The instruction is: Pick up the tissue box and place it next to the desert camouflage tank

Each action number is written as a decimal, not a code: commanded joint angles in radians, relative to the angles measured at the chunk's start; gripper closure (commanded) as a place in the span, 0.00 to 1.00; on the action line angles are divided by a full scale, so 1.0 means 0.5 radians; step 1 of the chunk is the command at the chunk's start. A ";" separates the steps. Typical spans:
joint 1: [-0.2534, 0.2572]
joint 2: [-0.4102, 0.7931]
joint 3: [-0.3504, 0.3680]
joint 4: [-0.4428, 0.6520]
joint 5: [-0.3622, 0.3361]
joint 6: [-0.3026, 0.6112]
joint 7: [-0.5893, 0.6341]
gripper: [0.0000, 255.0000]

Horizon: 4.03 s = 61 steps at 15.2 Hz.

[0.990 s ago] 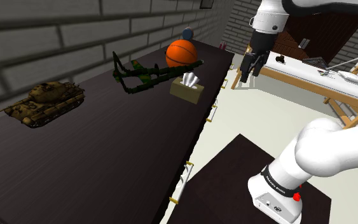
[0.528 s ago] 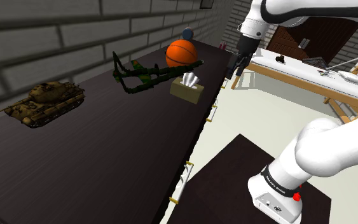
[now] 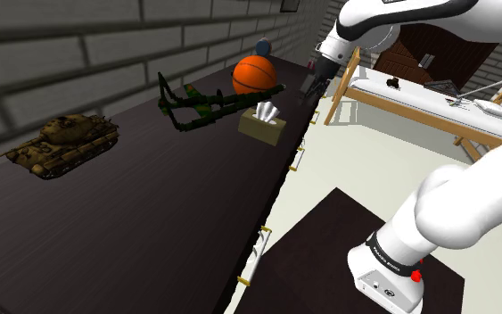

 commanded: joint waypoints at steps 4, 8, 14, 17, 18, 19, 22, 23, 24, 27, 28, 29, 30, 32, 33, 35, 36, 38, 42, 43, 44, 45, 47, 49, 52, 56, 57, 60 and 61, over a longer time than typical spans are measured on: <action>0.047 0.402 -0.155 0.231 0.386 0.133 -0.394 0.00; 0.021 0.753 -0.211 0.500 0.746 0.110 -0.705 0.00; -0.149 1.285 -0.154 1.010 1.225 -0.056 -1.041 0.00; -0.155 1.336 -0.130 1.028 1.267 -0.030 -1.064 0.00; -0.149 1.346 -0.124 1.019 1.276 -0.011 -1.069 0.00; -0.144 1.355 -0.118 1.011 1.286 0.008 -1.073 0.00; -0.124 1.393 -0.095 0.985 1.320 0.074 -1.091 0.00; -0.124 1.392 -0.095 0.985 1.320 0.074 -1.091 0.00; -0.124 1.393 -0.095 0.985 1.320 0.074 -1.091 0.00; -0.124 1.393 -0.095 0.985 1.320 0.074 -1.091 0.00; -0.124 1.393 -0.095 0.985 1.320 0.074 -1.091 0.00; -0.124 1.393 -0.095 0.985 1.320 0.074 -1.091 0.00; -0.124 1.393 -0.095 0.985 1.320 0.074 -1.091 0.00; -0.124 1.393 -0.095 0.985 1.320 0.074 -1.091 1.00; -0.124 1.393 -0.095 0.985 1.320 0.074 -1.091 1.00; -0.124 1.392 -0.096 0.985 1.320 0.074 -1.091 1.00; -0.125 1.396 -0.095 0.990 1.320 0.073 -1.090 1.00; -0.123 1.390 -0.095 0.982 1.320 0.075 -1.091 1.00; -0.121 1.368 -0.103 1.001 1.300 0.044 -1.062 1.00; -0.120 1.355 -0.106 1.010 1.290 0.029 -1.047 1.00; -0.119 1.344 -0.109 1.019 1.280 0.014 -1.033 1.00; -0.118 1.332 -0.112 1.029 1.270 -0.002 -1.018 1.00; -0.116 1.310 -0.118 1.049 1.251 -0.033 -0.989 1.00; -0.115 1.290 -0.124 1.072 1.233 -0.066 -0.960 1.00; -0.114 1.261 -0.131 1.109 1.208 -0.116 -0.917 1.00; -0.114 1.228 -0.140 1.166 1.177 -0.185 -0.861 1.00; -0.114 1.221 -0.142 1.181 1.170 -0.203 -0.847 1.00; -0.116 1.201 -0.148 1.231 1.150 -0.258 -0.805 1.00; -0.117 1.195 -0.149 1.248 1.144 -0.276 -0.792 1.00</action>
